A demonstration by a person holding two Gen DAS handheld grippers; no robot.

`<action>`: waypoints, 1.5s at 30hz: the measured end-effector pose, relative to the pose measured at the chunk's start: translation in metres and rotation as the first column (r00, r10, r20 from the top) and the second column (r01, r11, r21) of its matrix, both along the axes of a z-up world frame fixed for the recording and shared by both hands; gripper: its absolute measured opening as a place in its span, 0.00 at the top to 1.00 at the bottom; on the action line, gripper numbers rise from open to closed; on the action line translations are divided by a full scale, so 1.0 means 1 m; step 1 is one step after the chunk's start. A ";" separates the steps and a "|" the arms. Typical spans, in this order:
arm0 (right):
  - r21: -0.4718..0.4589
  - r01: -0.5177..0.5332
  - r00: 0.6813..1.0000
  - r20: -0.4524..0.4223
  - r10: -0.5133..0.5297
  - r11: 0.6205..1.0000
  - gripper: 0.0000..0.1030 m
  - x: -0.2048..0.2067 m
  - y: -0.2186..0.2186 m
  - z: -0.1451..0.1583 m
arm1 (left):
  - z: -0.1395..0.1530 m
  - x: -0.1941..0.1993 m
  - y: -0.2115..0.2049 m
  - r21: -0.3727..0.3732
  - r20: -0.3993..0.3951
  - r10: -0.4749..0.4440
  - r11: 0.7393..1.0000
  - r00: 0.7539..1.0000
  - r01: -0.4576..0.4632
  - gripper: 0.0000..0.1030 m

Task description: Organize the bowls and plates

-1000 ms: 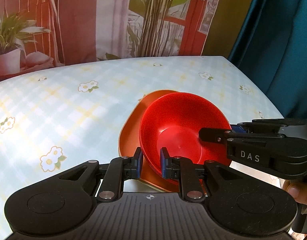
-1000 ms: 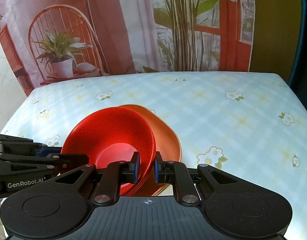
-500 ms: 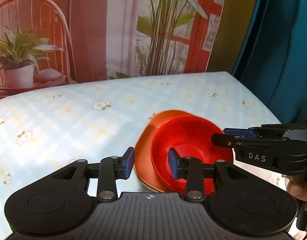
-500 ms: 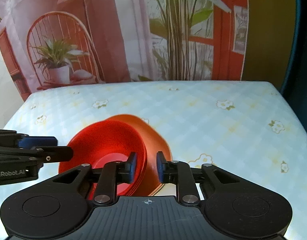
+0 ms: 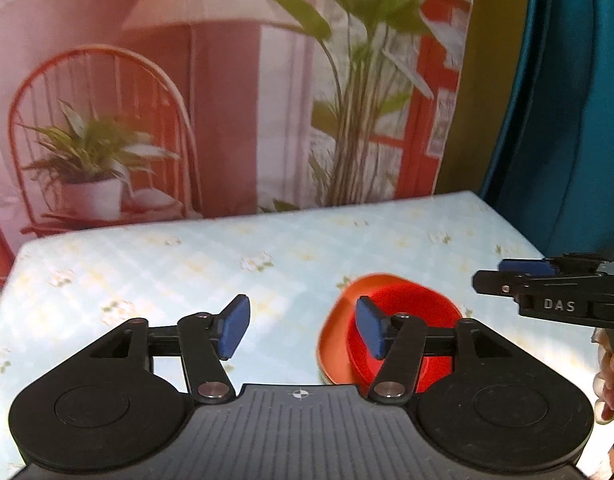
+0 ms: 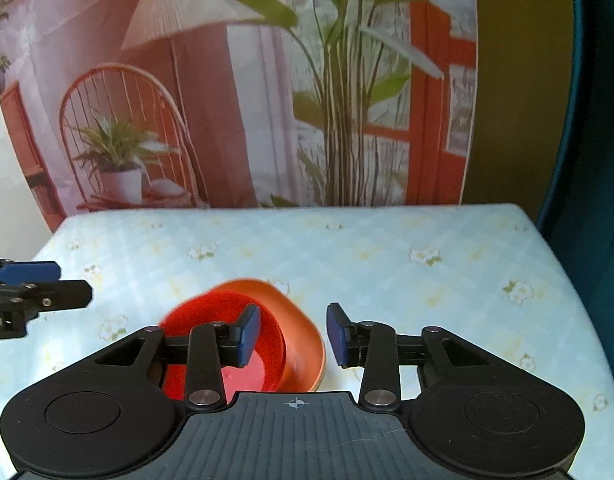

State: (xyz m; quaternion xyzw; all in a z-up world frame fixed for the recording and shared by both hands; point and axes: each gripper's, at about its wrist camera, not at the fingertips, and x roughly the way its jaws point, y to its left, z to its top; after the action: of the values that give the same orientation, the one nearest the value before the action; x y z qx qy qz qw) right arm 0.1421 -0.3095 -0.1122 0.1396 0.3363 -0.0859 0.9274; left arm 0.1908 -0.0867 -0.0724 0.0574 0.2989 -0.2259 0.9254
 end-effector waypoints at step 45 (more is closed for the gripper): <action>-0.121 0.106 0.943 0.327 -0.061 0.987 0.00 -0.132 0.063 0.128 | 0.107 -0.155 0.070 -0.011 0.367 0.240 0.967 0.899 -0.254 0.00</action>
State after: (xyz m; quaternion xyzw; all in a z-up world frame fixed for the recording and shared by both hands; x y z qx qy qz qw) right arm 0.0100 -0.2461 0.0158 0.1022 0.1674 -0.1241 0.9727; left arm 0.0358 -0.0172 0.0346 0.0774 0.1304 -0.0864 0.9847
